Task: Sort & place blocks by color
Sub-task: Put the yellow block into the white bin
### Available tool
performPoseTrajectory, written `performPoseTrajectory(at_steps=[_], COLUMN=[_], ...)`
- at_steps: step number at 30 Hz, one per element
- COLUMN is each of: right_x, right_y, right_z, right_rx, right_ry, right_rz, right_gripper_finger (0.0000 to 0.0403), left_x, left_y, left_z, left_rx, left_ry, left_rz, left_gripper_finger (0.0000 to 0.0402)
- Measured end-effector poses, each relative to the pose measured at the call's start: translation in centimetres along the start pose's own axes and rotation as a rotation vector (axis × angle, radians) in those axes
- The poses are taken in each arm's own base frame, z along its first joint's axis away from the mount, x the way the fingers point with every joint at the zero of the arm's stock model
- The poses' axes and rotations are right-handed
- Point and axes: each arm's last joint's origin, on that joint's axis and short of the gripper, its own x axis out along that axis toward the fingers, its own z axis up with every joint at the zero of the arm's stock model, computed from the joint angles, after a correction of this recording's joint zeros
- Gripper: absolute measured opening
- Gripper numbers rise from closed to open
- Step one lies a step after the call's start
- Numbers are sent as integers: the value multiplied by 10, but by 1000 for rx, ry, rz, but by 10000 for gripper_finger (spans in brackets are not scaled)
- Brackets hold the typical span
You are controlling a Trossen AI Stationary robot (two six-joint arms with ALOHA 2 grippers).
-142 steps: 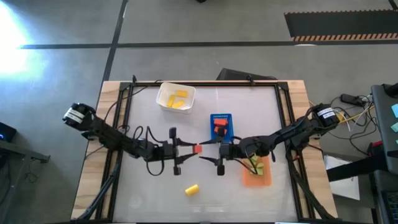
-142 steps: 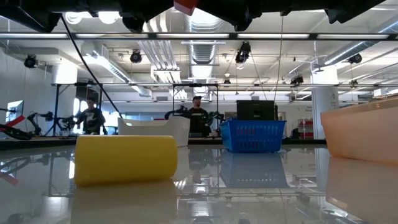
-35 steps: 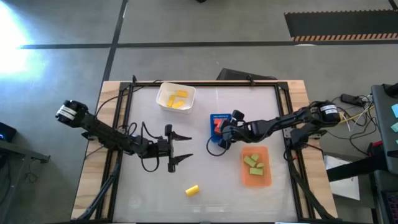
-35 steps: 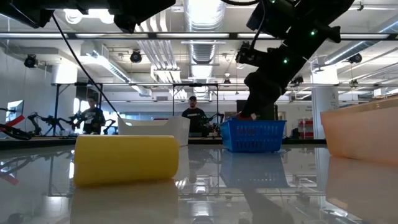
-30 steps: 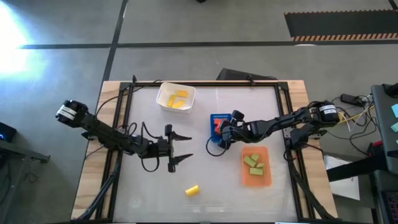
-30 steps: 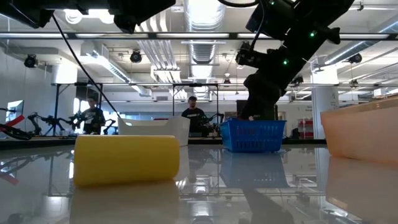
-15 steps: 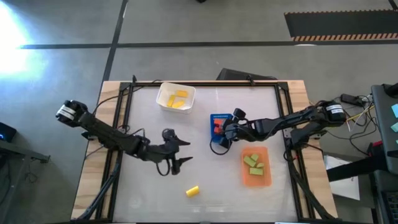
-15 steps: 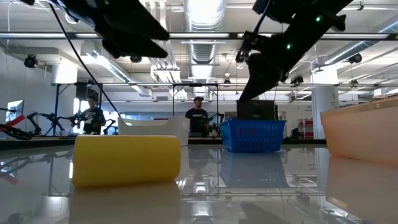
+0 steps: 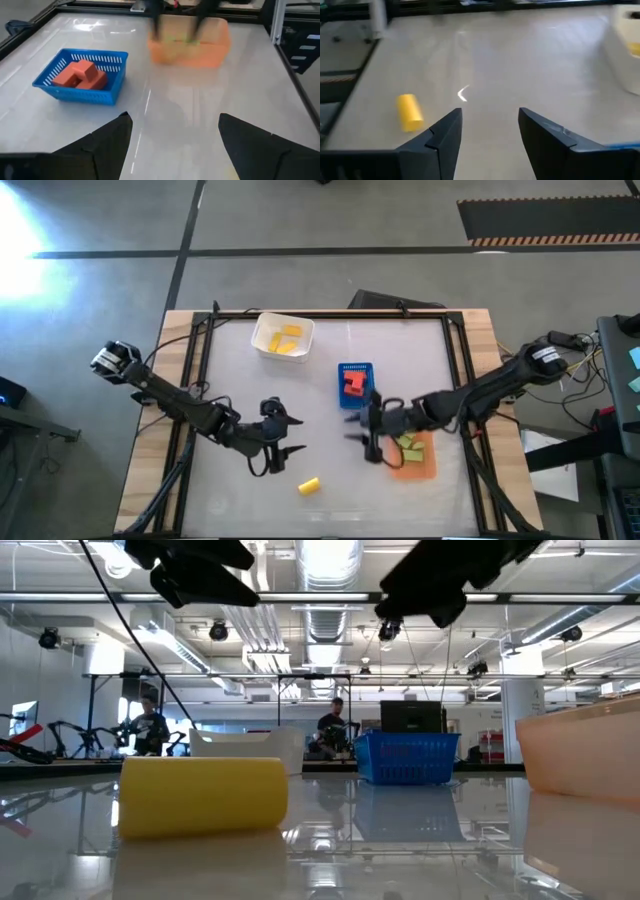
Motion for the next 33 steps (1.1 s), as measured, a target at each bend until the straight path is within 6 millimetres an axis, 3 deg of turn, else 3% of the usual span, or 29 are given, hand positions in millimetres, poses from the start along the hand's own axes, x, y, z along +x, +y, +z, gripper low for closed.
performPoseTrajectory(at_steps=[7, 14, 24, 33], right_x=[20, 53, 100, 133], right_y=[47, 73, 93, 99], right_z=[12, 23, 14, -4], right_rx=[-90, -178, -254, -229], right_ry=[8, 137, 323, 421], right_rz=[69, 46, 50, 146], right_gripper_finger=[184, 190, 255, 286], left_x=[0, -1, -2, -12], left_y=[1, 1, 2, 13], left_z=[0, 1, 2, 12], left_rx=[3, 0, 9, 159], left_ry=[-4, -10, -16, -105], left_rz=[7, 10, 19, 244], left_gripper_finger=[281, 281, 281, 281])
